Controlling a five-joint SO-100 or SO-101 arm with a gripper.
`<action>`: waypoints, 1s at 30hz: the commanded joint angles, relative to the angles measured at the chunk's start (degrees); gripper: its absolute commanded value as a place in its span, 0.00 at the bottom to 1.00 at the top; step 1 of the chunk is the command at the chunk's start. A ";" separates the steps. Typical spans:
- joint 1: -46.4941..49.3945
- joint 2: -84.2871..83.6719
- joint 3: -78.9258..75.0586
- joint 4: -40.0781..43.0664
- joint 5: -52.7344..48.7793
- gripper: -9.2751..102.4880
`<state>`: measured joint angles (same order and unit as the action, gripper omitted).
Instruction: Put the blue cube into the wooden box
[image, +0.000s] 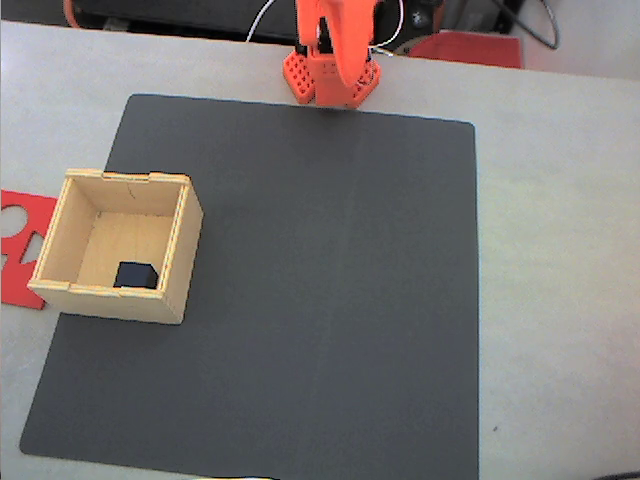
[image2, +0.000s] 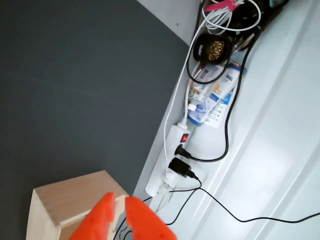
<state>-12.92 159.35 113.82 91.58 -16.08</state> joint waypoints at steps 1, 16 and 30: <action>2.99 11.34 8.70 -2.37 -3.60 0.08; 12.22 31.99 47.81 -19.42 -0.70 0.08; 19.25 31.90 58.36 -21.97 8.00 0.08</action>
<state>5.98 190.55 172.44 70.05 -8.35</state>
